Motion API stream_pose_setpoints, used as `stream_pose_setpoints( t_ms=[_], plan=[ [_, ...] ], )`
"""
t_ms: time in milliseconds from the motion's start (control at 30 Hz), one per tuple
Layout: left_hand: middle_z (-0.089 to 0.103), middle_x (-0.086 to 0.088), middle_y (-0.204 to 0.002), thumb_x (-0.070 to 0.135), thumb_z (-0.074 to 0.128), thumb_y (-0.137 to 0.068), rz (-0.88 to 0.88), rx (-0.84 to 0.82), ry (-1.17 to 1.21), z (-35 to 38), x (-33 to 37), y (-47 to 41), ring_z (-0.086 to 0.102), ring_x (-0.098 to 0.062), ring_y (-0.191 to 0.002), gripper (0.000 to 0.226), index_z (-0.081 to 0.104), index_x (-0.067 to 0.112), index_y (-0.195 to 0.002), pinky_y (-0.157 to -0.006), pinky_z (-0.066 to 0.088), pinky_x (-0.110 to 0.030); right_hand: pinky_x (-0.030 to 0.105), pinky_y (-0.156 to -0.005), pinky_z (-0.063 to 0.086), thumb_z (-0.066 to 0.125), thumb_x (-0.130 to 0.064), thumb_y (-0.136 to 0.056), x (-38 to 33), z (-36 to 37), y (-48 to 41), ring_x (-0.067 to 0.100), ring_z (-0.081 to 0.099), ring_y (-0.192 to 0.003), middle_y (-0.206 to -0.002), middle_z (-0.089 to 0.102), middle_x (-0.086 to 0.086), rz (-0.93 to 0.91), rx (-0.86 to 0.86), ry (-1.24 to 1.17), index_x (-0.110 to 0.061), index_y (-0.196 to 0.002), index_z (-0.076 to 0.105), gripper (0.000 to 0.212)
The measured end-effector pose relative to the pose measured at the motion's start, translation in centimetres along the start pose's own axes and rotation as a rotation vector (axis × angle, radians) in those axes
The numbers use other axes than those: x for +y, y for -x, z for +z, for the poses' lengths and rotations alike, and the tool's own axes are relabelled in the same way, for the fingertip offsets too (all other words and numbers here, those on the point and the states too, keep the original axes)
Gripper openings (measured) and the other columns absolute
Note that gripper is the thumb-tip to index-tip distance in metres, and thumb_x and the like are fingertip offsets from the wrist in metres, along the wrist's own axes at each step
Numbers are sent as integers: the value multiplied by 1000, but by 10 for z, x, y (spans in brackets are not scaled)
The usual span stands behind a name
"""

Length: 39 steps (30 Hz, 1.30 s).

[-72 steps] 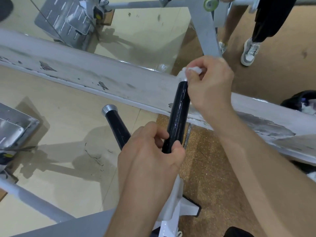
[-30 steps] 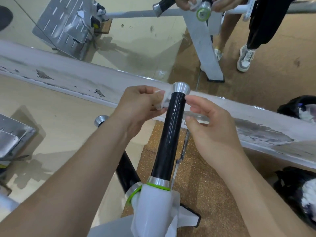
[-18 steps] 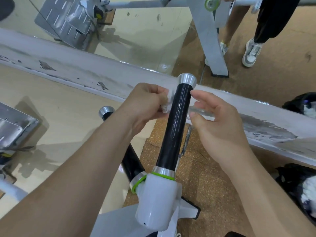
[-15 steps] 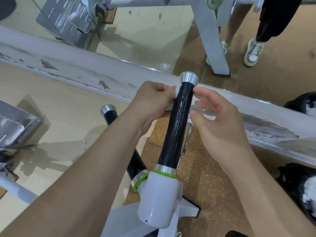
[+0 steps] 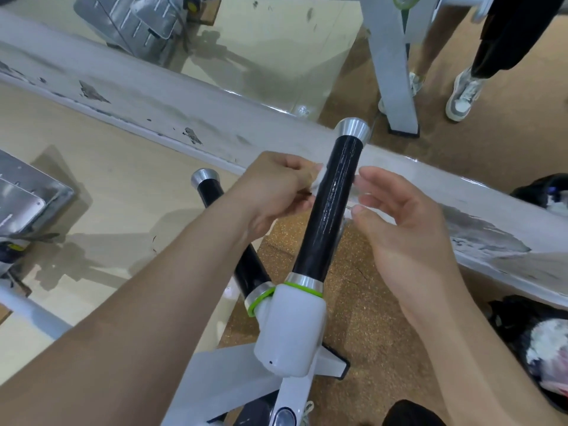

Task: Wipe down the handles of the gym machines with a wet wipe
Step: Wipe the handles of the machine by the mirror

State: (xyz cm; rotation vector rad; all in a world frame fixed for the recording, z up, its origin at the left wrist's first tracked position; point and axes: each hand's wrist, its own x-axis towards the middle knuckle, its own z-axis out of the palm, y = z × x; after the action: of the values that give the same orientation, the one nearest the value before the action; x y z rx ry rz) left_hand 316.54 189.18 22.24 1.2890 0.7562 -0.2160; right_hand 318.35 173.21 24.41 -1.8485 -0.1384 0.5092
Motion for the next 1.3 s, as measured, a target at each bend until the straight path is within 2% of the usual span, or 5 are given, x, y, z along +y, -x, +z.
stream_pose_setpoints(
  t_ms=[167,467,633,1100,1300],
  plan=[
    [61,-2,-52,7,66,-86,77,59,-39,-1,-4,8,53,-7,-45,14,65,3,-73,-47,48,-15,22,-91,47,62,-8,-87,2,0,6,-4,59,-103,-113,65,-17,26,1,50,-30,-117,62,38],
    [66,-6,-66,15,74,-81,236,201,-167,-1,1,21,63,-14,-59,6,71,12,-76,-65,58,-26,3,-53,43,60,-9,-88,1,2,15,-9,54,-59,-101,65,-11,47,33,44,-33,-117,63,38],
    [66,-9,-60,11,70,-84,172,237,-182,6,-13,37,63,-17,-56,19,65,13,-65,-67,60,-35,21,-83,48,61,-9,-87,6,5,26,-3,62,-95,-99,70,-8,87,-11,-3,-39,-112,64,39],
    [47,4,-43,17,54,-86,184,254,-792,4,-24,72,43,-13,-47,33,57,10,-53,-50,40,-27,4,-67,47,57,2,-88,9,4,66,-10,64,-84,-84,73,-19,49,-65,-118,-39,-97,68,43],
    [68,-8,-76,22,52,-90,199,189,-1065,-4,-8,85,58,-21,-70,24,69,8,-81,-53,38,-21,5,-77,47,60,-4,-89,14,3,70,-5,64,-97,-100,71,-15,84,-73,-118,-27,-116,66,36]
  ],
)
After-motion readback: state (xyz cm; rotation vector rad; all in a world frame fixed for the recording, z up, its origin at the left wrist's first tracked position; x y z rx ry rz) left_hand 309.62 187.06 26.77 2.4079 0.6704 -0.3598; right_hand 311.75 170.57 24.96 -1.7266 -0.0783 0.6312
